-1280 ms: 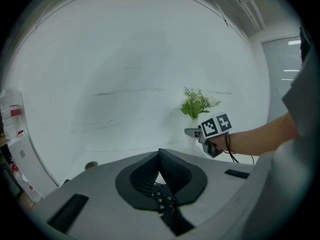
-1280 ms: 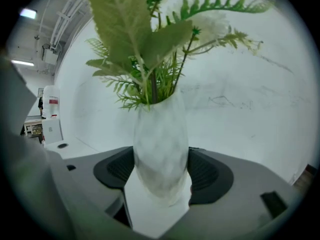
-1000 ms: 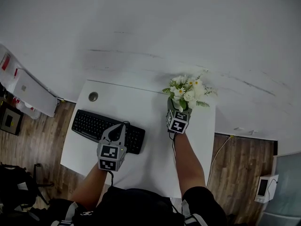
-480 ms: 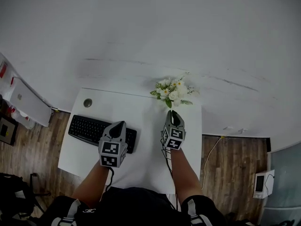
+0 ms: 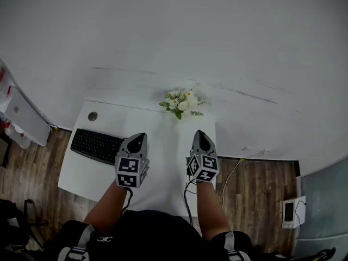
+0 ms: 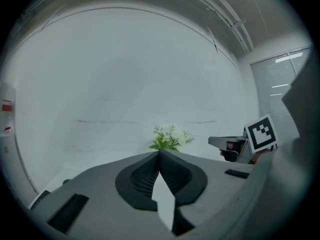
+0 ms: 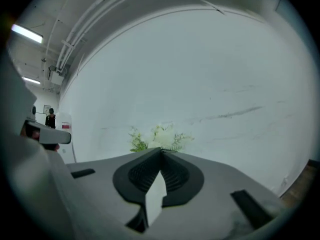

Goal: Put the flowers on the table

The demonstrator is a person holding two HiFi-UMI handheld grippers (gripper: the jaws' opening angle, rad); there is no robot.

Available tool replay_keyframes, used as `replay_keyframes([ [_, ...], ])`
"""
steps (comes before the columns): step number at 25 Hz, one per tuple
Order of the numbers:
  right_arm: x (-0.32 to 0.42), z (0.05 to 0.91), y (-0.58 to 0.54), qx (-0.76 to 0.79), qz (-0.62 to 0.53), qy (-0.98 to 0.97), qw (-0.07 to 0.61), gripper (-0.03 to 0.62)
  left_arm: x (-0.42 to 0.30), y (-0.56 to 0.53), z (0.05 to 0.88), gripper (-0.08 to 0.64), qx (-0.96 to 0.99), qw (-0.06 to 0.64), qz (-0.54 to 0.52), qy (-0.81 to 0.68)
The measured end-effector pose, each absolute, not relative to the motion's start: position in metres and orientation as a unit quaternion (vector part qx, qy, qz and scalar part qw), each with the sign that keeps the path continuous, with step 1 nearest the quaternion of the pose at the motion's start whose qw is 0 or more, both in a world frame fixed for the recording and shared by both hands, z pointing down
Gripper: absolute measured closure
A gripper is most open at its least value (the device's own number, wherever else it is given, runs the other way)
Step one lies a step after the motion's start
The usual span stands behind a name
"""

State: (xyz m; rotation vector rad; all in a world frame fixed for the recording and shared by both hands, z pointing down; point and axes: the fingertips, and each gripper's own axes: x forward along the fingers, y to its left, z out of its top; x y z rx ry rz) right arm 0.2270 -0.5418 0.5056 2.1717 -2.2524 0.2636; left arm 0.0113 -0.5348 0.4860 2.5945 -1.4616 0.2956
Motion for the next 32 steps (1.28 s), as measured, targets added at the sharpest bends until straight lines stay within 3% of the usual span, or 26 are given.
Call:
replay_keyframes([
  [10, 0.216, 0.442, -0.465, 0.66, 0.039, -0.749, -0.052, 0.592, 0.044, -0.49, 0.466, 0.558, 0.876, 0.054, 0.085, -0.471],
  [32, 0.216, 0.441, -0.442, 0.655, 0.031, -0.754, -0.037, 0.592, 0.068, -0.463, 0.461, 0.558, 0.884, 0.047, 0.078, -0.458],
])
